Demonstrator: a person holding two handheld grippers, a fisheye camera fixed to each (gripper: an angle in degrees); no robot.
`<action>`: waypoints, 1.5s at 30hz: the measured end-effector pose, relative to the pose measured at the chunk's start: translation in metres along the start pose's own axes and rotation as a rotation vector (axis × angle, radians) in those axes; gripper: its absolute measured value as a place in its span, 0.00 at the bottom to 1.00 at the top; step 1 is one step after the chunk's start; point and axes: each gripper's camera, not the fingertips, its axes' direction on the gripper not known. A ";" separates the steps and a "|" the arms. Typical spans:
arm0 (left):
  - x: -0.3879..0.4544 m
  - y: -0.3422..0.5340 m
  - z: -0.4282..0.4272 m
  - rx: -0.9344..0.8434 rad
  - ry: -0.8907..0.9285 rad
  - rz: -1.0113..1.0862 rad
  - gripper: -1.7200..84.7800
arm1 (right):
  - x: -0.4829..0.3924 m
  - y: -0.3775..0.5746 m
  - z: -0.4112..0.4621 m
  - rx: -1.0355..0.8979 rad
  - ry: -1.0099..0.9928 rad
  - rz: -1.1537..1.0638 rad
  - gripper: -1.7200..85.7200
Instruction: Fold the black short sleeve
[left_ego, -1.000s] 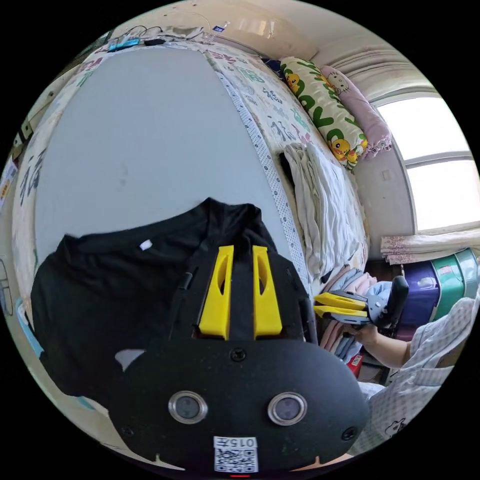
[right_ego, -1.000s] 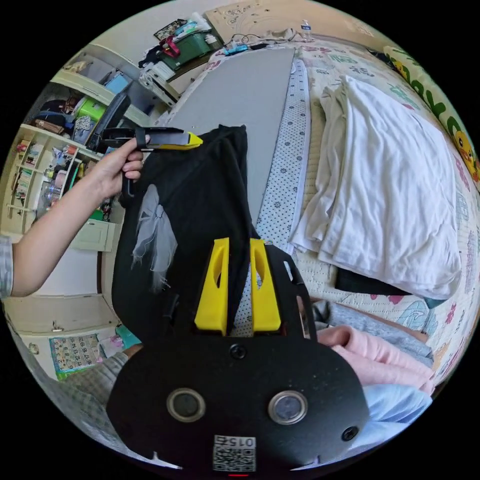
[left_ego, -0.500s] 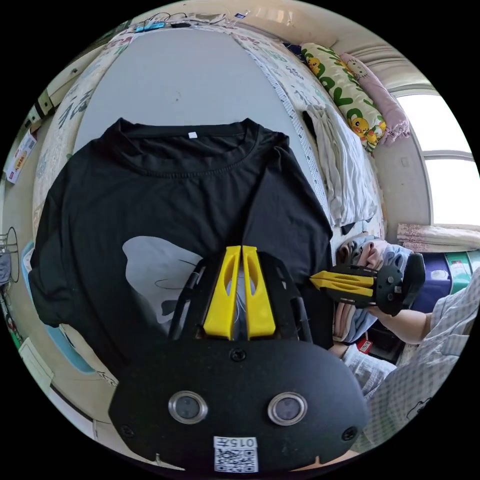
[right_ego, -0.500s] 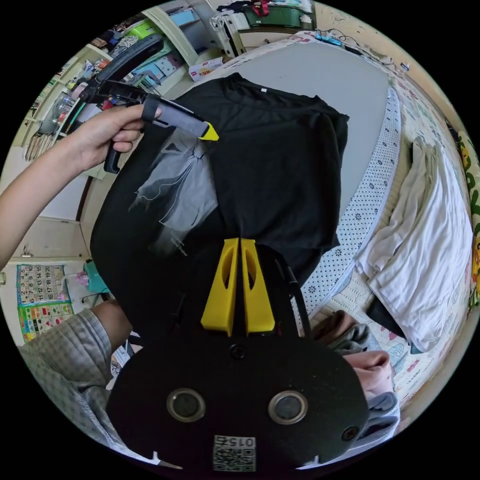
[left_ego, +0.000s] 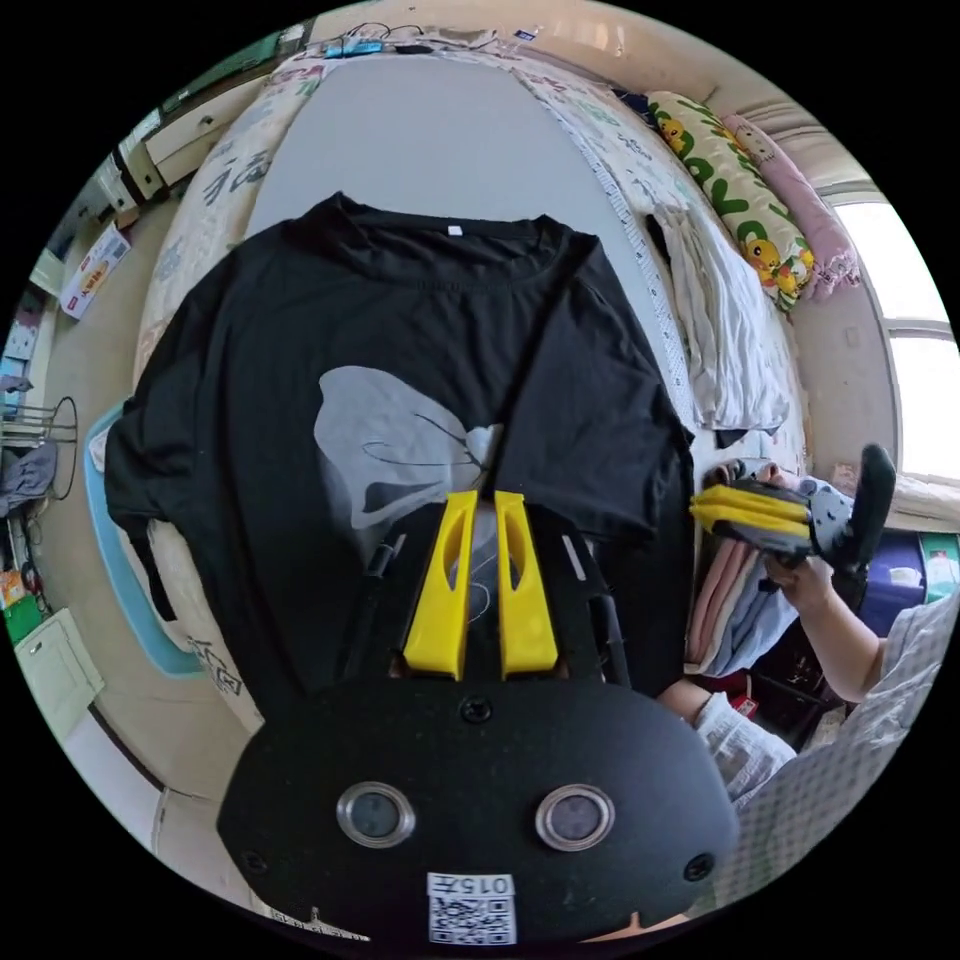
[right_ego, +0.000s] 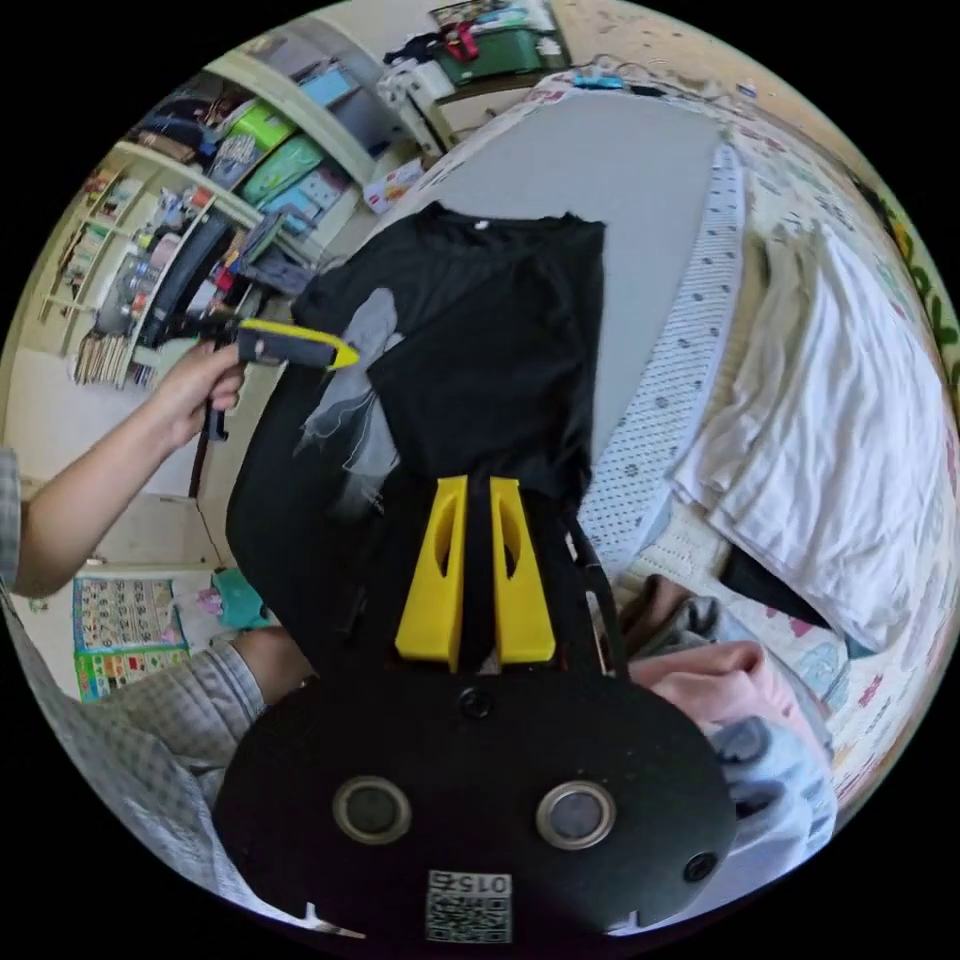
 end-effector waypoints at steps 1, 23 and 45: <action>0.006 0.002 0.000 0.007 0.032 0.022 0.05 | 0.011 0.001 -0.007 0.015 0.012 0.026 0.08; 0.074 0.040 0.108 -0.081 0.021 0.276 0.04 | 0.125 -0.020 -0.159 -0.050 0.202 -0.010 0.04; -0.274 0.226 0.023 0.277 0.297 -0.420 0.08 | 0.011 -0.201 -0.462 -0.011 0.075 -0.173 0.05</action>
